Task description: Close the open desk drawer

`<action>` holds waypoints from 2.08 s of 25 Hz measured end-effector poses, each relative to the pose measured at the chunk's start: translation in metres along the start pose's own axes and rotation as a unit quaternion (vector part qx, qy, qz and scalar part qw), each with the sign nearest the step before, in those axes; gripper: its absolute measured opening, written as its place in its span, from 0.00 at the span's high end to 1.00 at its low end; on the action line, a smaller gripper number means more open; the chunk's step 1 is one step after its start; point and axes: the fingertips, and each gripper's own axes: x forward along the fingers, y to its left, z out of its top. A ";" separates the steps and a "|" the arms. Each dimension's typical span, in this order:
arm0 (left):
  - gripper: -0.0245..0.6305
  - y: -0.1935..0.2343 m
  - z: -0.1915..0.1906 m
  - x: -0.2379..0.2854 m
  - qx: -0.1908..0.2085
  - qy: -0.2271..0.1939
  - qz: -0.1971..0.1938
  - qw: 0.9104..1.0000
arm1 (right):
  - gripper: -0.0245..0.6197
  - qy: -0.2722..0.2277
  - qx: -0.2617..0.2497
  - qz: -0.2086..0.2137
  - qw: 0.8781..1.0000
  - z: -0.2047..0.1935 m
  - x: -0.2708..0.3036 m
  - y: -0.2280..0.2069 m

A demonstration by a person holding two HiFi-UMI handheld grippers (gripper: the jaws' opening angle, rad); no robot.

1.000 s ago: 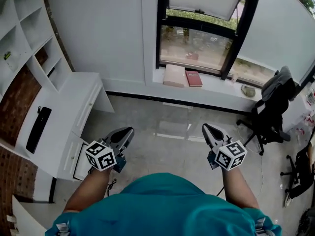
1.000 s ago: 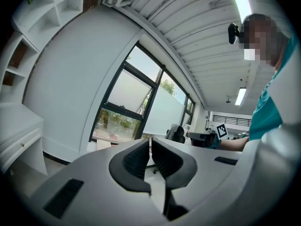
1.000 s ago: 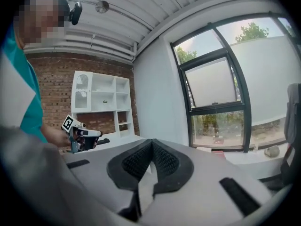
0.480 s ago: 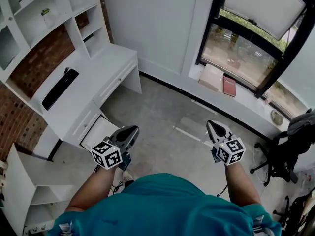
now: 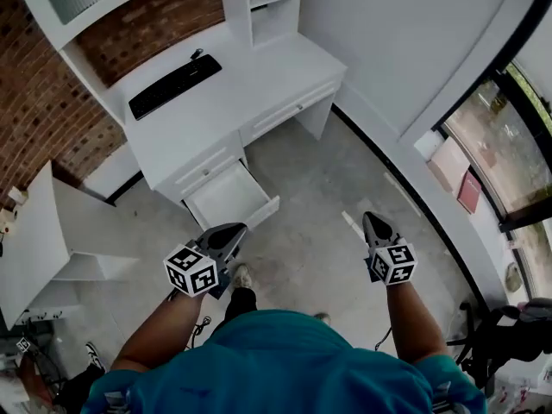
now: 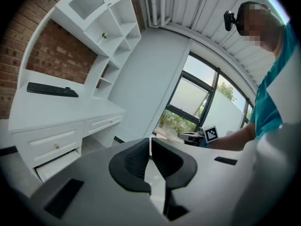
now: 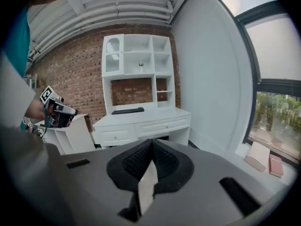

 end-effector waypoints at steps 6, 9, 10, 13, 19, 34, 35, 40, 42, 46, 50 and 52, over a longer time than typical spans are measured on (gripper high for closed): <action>0.93 0.075 -0.042 -0.046 -0.047 0.014 0.067 0.997 | 0.93 0.054 -0.025 0.052 0.997 -0.040 0.116 0.053; 0.93 0.103 -0.061 -0.061 -0.063 0.023 0.087 0.994 | 0.93 0.084 -0.040 0.065 0.994 -0.074 0.165 0.073; 0.93 0.111 -0.067 -0.065 -0.067 0.026 0.092 0.993 | 0.93 0.095 -0.044 0.067 0.992 -0.087 0.179 0.077; 0.93 0.135 -0.081 -0.072 -0.079 0.032 0.099 0.991 | 0.93 0.122 -0.053 0.074 0.988 -0.120 0.219 0.093; 0.93 0.184 -0.104 -0.082 -0.100 0.040 0.106 0.989 | 0.93 0.177 -0.069 0.090 0.978 -0.187 0.284 0.131; 0.93 0.260 -0.138 -0.099 -0.135 0.036 0.119 0.983 | 0.93 0.228 -0.069 0.121 0.964 -0.273 0.361 0.194; 0.93 0.263 -0.138 -0.100 -0.137 0.034 0.119 0.983 | 0.93 0.225 -0.070 0.122 0.964 -0.272 0.364 0.195; 0.93 0.274 -0.142 -0.102 -0.148 0.026 0.125 0.981 | 0.93 0.215 -0.076 0.132 0.965 -0.262 0.386 0.204; 0.93 0.275 -0.142 -0.102 -0.154 0.023 0.125 0.980 | 0.93 0.213 -0.079 0.132 0.965 -0.258 0.396 0.206; 0.93 0.278 -0.139 -0.106 -0.159 0.019 0.125 0.979 | 0.93 0.211 -0.075 0.126 0.966 -0.251 0.411 0.209; 0.93 0.284 -0.136 -0.110 -0.159 0.013 0.124 0.979 | 0.93 0.207 -0.074 0.121 0.968 -0.248 0.419 0.211; 0.93 0.289 -0.134 -0.113 -0.161 0.010 0.126 0.979 | 0.93 0.206 -0.075 0.122 0.968 -0.246 0.423 0.212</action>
